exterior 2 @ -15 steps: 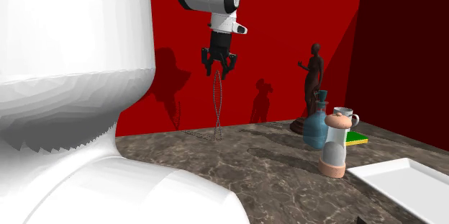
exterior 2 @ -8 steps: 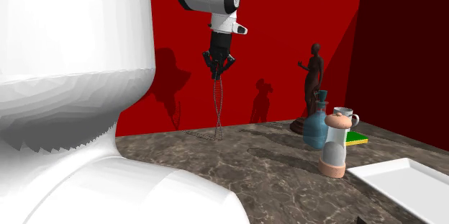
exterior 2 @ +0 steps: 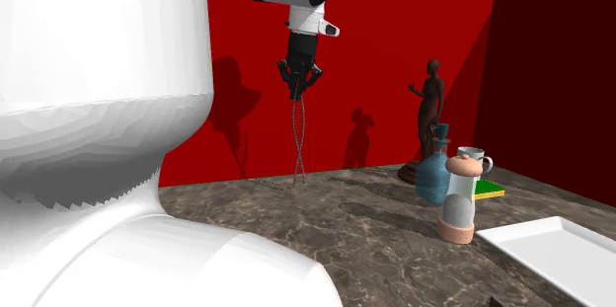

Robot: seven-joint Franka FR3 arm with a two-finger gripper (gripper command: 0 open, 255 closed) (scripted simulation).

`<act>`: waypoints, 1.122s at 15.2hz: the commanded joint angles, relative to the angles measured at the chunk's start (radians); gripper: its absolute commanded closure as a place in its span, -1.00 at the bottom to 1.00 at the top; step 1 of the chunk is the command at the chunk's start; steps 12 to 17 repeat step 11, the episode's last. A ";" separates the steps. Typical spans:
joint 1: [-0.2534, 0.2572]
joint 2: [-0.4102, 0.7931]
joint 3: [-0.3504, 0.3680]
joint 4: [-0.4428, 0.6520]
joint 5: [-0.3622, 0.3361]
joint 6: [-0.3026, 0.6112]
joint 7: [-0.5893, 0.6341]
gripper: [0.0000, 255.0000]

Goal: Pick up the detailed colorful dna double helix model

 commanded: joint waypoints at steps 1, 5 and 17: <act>0.000 0.001 0.000 0.029 -0.002 -0.028 0.004 1.00; -0.001 0.008 -0.001 0.091 -0.005 -0.082 0.014 1.00; -0.001 0.021 -0.001 0.162 -0.008 -0.140 0.024 1.00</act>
